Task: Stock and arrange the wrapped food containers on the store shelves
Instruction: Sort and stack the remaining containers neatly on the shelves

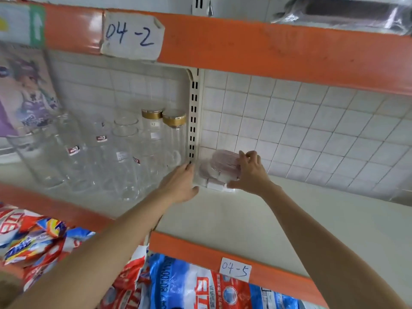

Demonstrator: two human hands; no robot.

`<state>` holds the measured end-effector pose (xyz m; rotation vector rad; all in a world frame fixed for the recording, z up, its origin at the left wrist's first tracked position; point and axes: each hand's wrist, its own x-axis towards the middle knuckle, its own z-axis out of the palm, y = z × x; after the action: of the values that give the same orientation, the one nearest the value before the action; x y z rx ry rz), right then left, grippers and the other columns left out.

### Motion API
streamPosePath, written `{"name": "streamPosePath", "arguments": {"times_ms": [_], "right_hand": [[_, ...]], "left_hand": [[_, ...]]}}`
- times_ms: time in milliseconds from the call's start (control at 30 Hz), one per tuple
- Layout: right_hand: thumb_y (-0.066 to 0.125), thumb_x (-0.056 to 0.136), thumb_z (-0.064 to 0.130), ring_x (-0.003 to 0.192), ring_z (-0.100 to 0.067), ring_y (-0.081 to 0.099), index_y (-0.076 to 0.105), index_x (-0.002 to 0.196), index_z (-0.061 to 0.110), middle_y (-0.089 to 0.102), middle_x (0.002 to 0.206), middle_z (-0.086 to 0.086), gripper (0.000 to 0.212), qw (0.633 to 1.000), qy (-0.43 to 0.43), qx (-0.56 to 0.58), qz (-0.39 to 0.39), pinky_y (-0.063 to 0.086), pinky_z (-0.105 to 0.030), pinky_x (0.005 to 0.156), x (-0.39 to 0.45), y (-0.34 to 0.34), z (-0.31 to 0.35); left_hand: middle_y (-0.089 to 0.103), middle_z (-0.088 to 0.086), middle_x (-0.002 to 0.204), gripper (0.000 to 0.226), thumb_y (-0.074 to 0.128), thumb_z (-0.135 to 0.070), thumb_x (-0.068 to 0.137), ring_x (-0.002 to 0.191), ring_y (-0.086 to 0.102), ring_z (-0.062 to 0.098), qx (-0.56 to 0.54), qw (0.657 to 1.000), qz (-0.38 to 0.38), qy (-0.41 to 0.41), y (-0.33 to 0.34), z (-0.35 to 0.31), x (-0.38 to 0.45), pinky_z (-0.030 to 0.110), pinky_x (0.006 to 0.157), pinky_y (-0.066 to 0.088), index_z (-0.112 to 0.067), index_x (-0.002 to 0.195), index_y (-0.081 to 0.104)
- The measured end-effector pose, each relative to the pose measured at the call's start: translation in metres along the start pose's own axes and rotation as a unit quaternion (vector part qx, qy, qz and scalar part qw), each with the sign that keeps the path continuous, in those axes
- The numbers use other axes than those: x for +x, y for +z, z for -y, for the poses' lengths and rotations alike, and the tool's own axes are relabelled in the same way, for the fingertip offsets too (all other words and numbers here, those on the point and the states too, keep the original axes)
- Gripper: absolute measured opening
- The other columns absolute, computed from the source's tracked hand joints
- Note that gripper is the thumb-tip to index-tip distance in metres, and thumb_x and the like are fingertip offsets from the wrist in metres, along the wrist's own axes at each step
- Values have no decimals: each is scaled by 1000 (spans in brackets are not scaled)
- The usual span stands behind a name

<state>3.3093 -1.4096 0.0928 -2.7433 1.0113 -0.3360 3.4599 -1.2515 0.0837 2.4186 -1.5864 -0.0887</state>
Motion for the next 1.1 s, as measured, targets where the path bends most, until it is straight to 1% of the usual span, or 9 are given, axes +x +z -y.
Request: {"name": "streamPosePath", "arguments": {"times_ms": [100,167,267,400,500,633,733,867,1100], "right_hand": [[81,57,48,114,-28,32,30,137,10,27,121,-10,101,999,33,16,-14,36,-36,100,-48,-5,-27],[83,53,46,109,-27,35,41,130,9,29,114,-8,95,997,60,38,-37,37,-35,96,-85,-2,-43],[84,54,45,112,-31,36,44,131,6,36,124,-14,96,995,87,12,-44,34,-37,98,-129,9,-59],[80,58,57,116,-32,34,38,137,3,41,128,-14,104,993,100,-38,-53,32,-40,99,-146,18,-61],[68,66,66,120,-28,30,29,140,6,35,132,-11,104,991,120,-49,-24,30,-36,102,-148,18,-52],[62,74,61,122,-28,31,20,142,5,30,133,-11,98,987,148,-53,7,29,-33,102,-150,15,-35],[60,75,60,123,-27,30,15,143,4,28,134,-11,99,985,162,-59,33,29,-32,102,-156,10,-28],[60,78,58,126,-29,28,11,145,4,25,139,-13,99,983,164,-47,63,27,-35,105,-160,4,-22],[73,68,52,118,-26,35,29,135,9,36,129,-8,91,980,191,-15,54,33,-32,98,-161,-24,-20]], "left_hand": [[23,11,153,84,60,-45,87,140,25,24,-5,1000,21,18,1,-13,26,35,111,29,-2,147,19],[5,10,159,102,60,-57,83,146,9,21,-8,998,51,32,5,-22,42,34,117,17,-2,150,7],[-13,5,159,115,51,-74,76,146,-8,18,22,995,95,33,14,-32,56,39,119,6,-8,151,-7],[-13,2,159,117,52,-76,74,146,-12,18,43,993,101,32,36,-38,47,43,119,5,-11,151,-8],[-8,5,159,109,58,-62,79,146,-9,20,41,995,72,56,42,-36,24,43,118,8,-10,151,-5],[10,19,149,105,59,-56,80,141,7,33,89,992,58,72,41,-42,-8,44,113,15,-6,150,-1],[21,17,138,105,64,-56,73,129,24,32,96,993,51,42,38,-49,-26,41,103,29,-6,149,11],[24,15,134,106,73,-57,63,125,34,29,20,999,48,-11,35,-43,-41,35,103,28,-15,146,23],[39,8,128,99,64,-64,69,115,41,25,90,995,29,31,14,-50,-67,36,95,33,-13,144,25]]}}
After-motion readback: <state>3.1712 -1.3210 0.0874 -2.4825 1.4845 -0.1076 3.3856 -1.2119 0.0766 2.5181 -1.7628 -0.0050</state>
